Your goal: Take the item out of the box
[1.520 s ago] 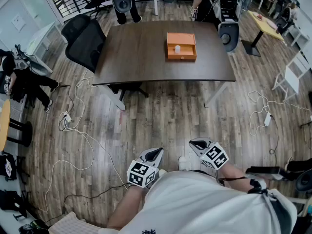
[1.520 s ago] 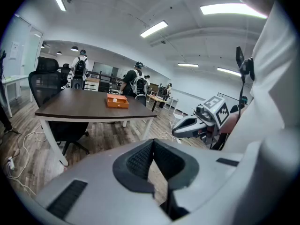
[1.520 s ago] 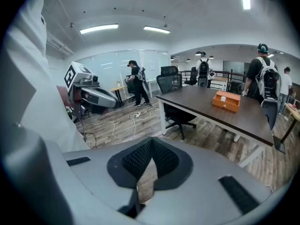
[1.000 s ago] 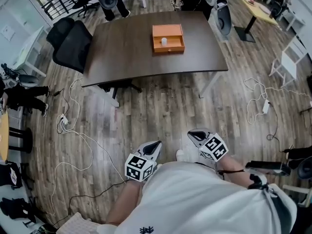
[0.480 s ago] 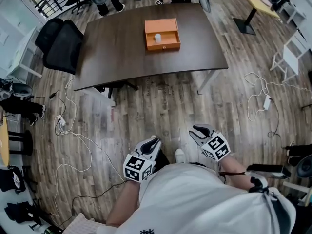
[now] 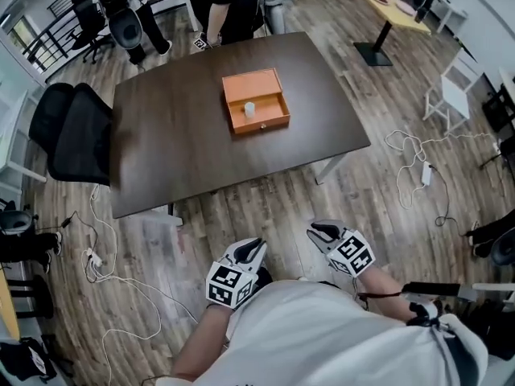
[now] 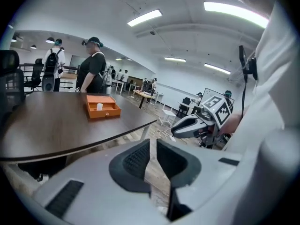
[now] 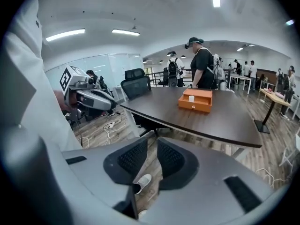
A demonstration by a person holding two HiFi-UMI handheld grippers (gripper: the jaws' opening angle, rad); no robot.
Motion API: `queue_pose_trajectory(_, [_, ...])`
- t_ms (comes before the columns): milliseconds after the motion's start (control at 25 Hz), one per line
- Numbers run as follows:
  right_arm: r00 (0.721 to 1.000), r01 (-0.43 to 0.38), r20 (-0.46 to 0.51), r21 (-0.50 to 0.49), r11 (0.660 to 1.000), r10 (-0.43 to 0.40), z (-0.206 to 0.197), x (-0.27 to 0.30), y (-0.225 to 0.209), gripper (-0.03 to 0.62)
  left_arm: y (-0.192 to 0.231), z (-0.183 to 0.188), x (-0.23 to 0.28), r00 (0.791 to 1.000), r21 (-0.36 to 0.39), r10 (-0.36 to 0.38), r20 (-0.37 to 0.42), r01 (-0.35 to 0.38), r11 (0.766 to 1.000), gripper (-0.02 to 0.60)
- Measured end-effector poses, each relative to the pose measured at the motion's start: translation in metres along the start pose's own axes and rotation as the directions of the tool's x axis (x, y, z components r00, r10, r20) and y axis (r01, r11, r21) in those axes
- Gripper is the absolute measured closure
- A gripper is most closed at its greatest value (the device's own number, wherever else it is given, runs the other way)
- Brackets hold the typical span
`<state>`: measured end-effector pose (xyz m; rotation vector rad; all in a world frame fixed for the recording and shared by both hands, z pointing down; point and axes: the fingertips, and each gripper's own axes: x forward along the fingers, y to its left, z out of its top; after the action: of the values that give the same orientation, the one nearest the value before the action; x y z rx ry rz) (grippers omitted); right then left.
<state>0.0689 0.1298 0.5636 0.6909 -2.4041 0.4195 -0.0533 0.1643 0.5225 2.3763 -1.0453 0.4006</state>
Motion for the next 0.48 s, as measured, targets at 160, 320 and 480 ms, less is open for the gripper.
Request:
queue_pose_trajectory(160, [0.999, 0.042, 0.005, 0.021, 0.999, -0.042, 0.033, 0.029, -0.002, 0.54, 0.046, 0.021, 0.002, 0.998, 0.049, -0.059, -0.023, 0.06, 0.997, 0.532])
queue_pose_trajectory(320, [0.997, 0.083, 0.002, 0.054, 0.995, -0.083, 0.048, 0.041, -0.006, 0.54, 0.085, 0.032, 0.013, 0.995, 0.072, -0.084, -0.047, 0.087, 0.994, 0.532])
queue_pose_trajectory(480, [0.992, 0.122, -0.006, 0.094, 0.988, -0.122, 0.056, 0.045, -0.031, 0.54, 0.107, 0.05, 0.037, 0.994, 0.056, -0.097, -0.047, 0.1, 0.993, 0.531])
